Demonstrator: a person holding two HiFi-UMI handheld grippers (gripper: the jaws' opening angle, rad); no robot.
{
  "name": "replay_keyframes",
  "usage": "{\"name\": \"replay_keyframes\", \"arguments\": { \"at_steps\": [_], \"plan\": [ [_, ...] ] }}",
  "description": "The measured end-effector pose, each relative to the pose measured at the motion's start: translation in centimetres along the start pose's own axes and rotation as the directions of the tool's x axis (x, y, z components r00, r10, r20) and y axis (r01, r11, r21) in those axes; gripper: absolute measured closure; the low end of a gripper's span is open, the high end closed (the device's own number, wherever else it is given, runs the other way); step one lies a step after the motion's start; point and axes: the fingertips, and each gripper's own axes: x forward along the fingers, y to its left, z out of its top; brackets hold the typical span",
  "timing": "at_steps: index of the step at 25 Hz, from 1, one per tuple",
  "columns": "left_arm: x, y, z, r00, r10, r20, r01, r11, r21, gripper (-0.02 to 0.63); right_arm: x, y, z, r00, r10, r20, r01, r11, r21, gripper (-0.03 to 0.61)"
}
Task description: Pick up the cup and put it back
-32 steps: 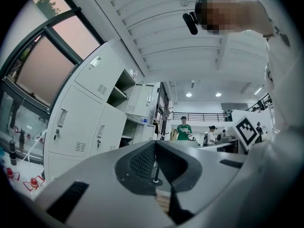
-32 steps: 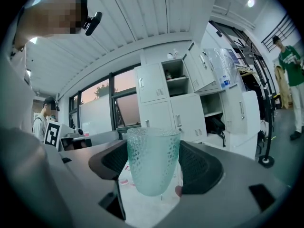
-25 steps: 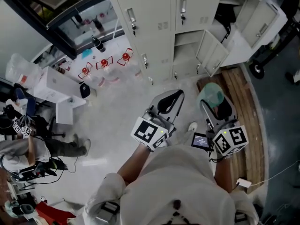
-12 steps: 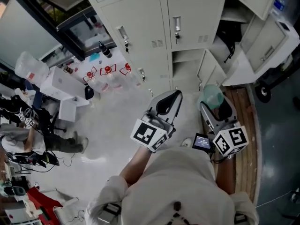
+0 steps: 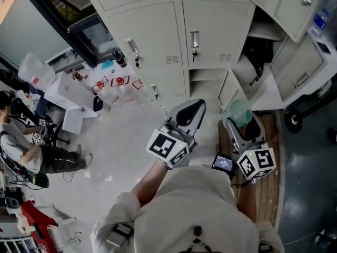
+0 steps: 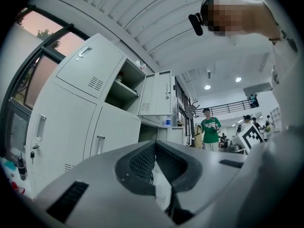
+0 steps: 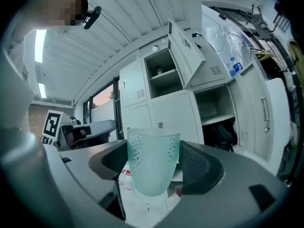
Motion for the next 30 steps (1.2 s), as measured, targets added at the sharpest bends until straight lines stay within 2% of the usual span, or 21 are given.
{"name": "replay_keyframes", "arguments": {
  "at_steps": [6,11,18,23,27,30],
  "plan": [
    [4.5,4.2,1.5,0.999,-0.008,0.035,0.008,1.000,0.005,0.604,5.6,-2.1,4.3,1.000,0.008,0.030,-0.006,0.998,-0.060,0.250],
    [8.4,8.3,3.7,0.995,-0.066,0.077,0.067,0.998,-0.003,0.604,12.0,-3.2,9.5,0.997,0.039,0.067,-0.032,0.994,-0.107,0.250],
    [12.8,13.3,7.2,0.984,-0.142,0.103,0.140,0.990,0.033,0.604,19.9,-3.5,21.6,0.982,0.093,0.166,-0.067,0.986,-0.155,0.250],
    [14.2,16.2,7.3,0.978,-0.185,0.095,0.181,0.982,0.044,0.604,24.6,-4.1,29.7,0.974,0.092,0.207,-0.048,0.977,-0.207,0.250],
    [15.1,17.7,6.9,0.970,-0.224,0.091,0.221,0.974,0.044,0.604,29.3,-5.0,34.3,0.982,0.070,0.178,-0.018,0.961,-0.277,0.250],
    [15.3,18.4,7.1,0.962,-0.250,0.105,0.247,0.968,0.049,0.604,32.8,-6.6,34.5,0.993,0.029,0.118,0.000,0.970,-0.243,0.250]
  ]
}}
